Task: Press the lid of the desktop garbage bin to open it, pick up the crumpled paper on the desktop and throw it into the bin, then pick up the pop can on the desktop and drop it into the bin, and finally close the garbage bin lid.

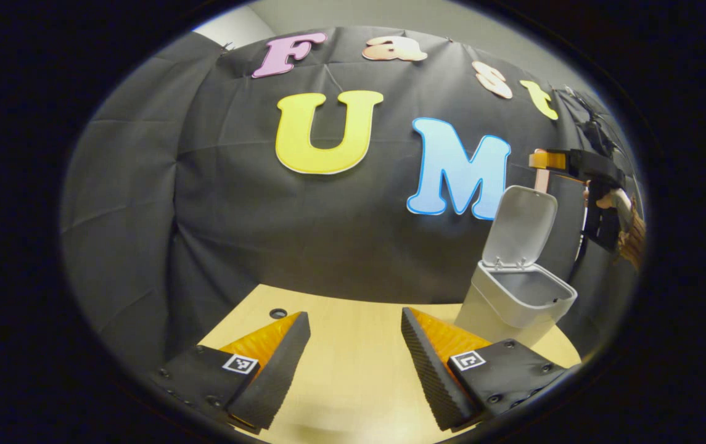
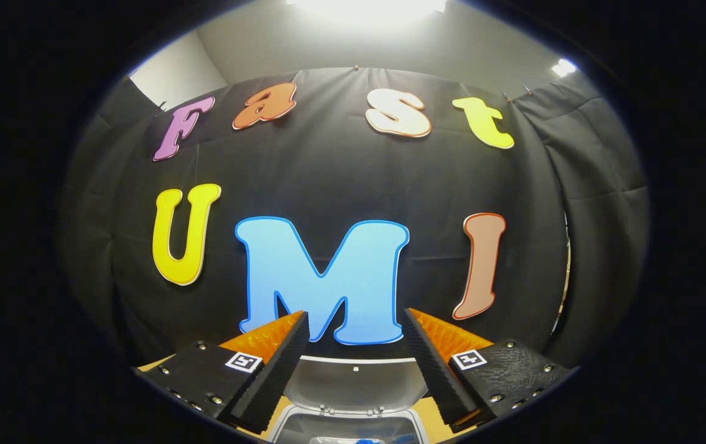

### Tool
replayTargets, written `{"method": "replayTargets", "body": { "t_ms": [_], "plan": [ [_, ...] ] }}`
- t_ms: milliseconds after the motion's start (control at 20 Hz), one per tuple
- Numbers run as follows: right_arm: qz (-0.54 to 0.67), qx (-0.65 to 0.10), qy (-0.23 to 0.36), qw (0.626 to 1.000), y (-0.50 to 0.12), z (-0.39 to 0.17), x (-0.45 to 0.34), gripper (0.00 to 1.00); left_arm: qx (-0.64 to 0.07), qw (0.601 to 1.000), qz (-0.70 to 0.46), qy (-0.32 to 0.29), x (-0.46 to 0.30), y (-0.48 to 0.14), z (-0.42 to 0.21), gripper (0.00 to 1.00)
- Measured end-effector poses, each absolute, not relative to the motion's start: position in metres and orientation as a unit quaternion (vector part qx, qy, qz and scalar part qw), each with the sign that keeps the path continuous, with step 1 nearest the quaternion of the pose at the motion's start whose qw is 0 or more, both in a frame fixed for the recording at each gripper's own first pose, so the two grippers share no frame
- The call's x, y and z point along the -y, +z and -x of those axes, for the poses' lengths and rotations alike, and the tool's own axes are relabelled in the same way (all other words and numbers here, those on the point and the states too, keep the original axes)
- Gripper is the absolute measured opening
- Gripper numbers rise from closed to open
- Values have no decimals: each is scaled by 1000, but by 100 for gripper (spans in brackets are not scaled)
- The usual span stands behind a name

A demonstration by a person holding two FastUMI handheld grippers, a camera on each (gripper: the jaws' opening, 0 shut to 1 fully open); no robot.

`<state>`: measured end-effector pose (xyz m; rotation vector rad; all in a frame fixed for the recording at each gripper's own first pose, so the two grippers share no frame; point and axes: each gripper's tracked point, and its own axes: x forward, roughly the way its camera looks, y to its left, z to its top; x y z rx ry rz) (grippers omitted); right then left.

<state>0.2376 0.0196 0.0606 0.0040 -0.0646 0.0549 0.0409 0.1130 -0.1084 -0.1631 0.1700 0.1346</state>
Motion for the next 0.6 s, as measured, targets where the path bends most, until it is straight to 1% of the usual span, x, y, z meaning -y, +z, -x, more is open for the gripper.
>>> {"method": "replayTargets", "body": {
  "t_ms": [200,250,300,600],
  "plan": [
    [2,7,28,1000,39,-253,-22,96,-87,990,83,76,-117,-110,-39,99],
    [6,0,29,1000,33,-256,-22,100,-87,990,84,78,-119,-111,-39,99],
    [10,-7,29,999,26,-258,-23,96,-88,989,84,80,-120,-111,-38,99],
    [8,-19,36,999,19,-256,-23,97,-89,988,88,86,-123,-112,-37,99]
  ]
}}
